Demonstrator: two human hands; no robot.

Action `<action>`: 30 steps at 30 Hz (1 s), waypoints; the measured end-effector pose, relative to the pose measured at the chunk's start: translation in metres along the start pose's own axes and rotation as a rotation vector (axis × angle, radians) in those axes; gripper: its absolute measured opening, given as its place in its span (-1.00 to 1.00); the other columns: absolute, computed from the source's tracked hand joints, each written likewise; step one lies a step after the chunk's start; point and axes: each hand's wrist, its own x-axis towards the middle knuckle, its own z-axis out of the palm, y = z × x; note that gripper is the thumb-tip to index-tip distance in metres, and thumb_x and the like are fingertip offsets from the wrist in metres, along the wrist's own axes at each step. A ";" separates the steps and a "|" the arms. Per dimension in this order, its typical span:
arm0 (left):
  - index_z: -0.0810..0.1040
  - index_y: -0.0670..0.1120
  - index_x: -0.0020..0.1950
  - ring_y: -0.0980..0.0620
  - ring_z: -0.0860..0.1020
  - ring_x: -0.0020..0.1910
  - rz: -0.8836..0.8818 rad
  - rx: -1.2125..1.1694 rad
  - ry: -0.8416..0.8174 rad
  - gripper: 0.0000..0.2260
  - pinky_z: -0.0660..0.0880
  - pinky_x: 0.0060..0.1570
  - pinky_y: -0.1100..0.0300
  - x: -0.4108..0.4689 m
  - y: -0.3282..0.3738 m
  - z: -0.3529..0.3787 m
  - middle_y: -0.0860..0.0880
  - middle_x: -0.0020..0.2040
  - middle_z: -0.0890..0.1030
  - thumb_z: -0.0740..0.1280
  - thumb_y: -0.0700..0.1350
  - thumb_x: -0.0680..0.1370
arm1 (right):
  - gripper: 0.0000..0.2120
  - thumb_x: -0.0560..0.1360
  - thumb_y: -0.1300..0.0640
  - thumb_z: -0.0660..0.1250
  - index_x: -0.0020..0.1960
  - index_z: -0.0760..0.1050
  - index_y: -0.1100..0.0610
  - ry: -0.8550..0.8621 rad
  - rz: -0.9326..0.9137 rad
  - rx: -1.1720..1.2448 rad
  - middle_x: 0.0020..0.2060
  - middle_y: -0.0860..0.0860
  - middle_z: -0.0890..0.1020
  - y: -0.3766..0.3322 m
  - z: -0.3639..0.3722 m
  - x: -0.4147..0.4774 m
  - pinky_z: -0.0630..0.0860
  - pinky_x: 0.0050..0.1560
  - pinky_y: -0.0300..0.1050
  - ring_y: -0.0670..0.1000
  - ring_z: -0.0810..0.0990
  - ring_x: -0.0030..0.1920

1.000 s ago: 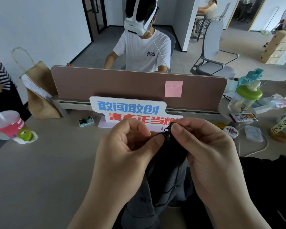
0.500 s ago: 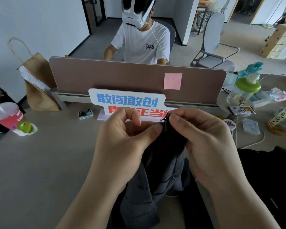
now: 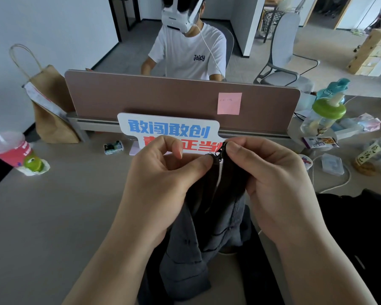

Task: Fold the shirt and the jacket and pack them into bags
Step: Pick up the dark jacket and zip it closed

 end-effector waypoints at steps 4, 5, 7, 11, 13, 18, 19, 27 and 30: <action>0.28 -0.09 -0.31 -0.05 0.70 -0.16 -0.004 0.024 -0.012 -0.65 0.60 -0.16 0.19 -0.002 0.000 0.001 -0.15 -0.21 0.72 0.41 -0.39 0.40 | -0.89 0.29 0.20 0.47 -0.20 0.66 0.20 -0.010 -0.028 -0.035 -0.24 0.18 0.69 0.002 0.000 0.000 0.57 0.03 0.07 0.12 0.64 -0.16; 0.28 -0.09 -0.31 -0.06 0.70 -0.16 -0.005 0.021 -0.011 -0.65 0.60 -0.16 0.19 -0.002 -0.001 0.001 -0.16 -0.21 0.72 0.41 -0.39 0.40 | -0.91 0.30 0.22 0.48 -0.21 0.66 0.19 -0.012 -0.030 -0.041 -0.24 0.18 0.69 0.002 -0.001 0.000 0.58 0.03 0.06 0.12 0.65 -0.16; 0.28 -0.09 -0.31 -0.05 0.70 -0.18 -0.002 0.013 -0.006 -0.66 0.60 -0.18 0.21 -0.002 0.000 0.000 -0.15 -0.22 0.72 0.40 -0.40 0.40 | -0.93 0.30 0.21 0.44 -0.22 0.67 0.17 -0.010 -0.032 -0.054 -0.24 0.17 0.69 0.003 -0.002 0.000 0.58 0.05 0.09 0.13 0.65 -0.16; 0.28 -0.09 -0.31 -0.06 0.70 -0.19 -0.005 0.041 -0.004 -0.66 0.60 -0.16 0.16 -0.003 0.001 0.000 -0.16 -0.22 0.72 0.41 -0.38 0.41 | -0.93 0.30 0.20 0.43 -0.23 0.67 0.16 -0.021 -0.034 -0.075 -0.25 0.17 0.70 0.002 -0.002 -0.001 0.58 0.05 0.10 0.12 0.66 -0.16; 0.28 -0.08 -0.31 -0.06 0.69 -0.23 -0.006 0.068 0.000 -0.65 0.58 -0.17 0.13 -0.004 0.001 0.000 -0.15 -0.25 0.71 0.42 -0.37 0.40 | -0.93 0.30 0.20 0.43 -0.23 0.68 0.15 -0.020 -0.043 -0.090 -0.24 0.15 0.71 0.002 -0.002 -0.002 0.59 0.05 0.08 0.11 0.67 -0.15; 0.28 -0.07 -0.33 -0.03 0.67 -0.27 -0.015 0.092 -0.014 -0.64 0.54 -0.17 0.10 -0.006 -0.001 0.000 -0.14 -0.28 0.71 0.44 -0.35 0.39 | -0.94 0.30 0.17 0.43 -0.26 0.69 0.09 -0.004 -0.087 -0.145 -0.29 0.08 0.71 0.002 -0.002 -0.003 0.58 0.02 0.03 0.04 0.65 -0.19; 0.28 -0.07 -0.33 -0.03 0.68 -0.26 -0.016 0.092 -0.015 -0.64 0.54 -0.16 0.10 -0.006 -0.001 0.000 -0.14 -0.28 0.71 0.44 -0.35 0.39 | -0.94 0.30 0.17 0.44 -0.26 0.69 0.09 -0.006 -0.090 -0.151 -0.30 0.07 0.70 0.002 -0.002 -0.003 0.58 0.01 0.01 0.03 0.65 -0.20; 0.27 -0.08 -0.33 -0.02 0.68 -0.27 0.001 0.108 0.014 -0.64 0.55 -0.17 0.10 -0.009 0.001 0.000 -0.13 -0.29 0.71 0.44 -0.35 0.39 | -0.94 0.29 0.19 0.44 -0.26 0.69 0.10 -0.009 -0.084 -0.140 -0.29 0.07 0.71 0.000 -0.004 -0.004 0.59 0.01 0.00 0.03 0.67 -0.19; 0.27 -0.08 -0.32 -0.03 0.69 -0.26 -0.002 0.100 0.010 -0.64 0.55 -0.18 0.12 -0.010 0.001 -0.001 -0.13 -0.28 0.71 0.43 -0.36 0.39 | -0.94 0.32 0.25 0.48 -0.25 0.69 0.10 -0.022 -0.090 -0.144 -0.30 0.06 0.71 -0.001 -0.003 -0.007 0.57 -0.04 -0.05 0.00 0.66 -0.21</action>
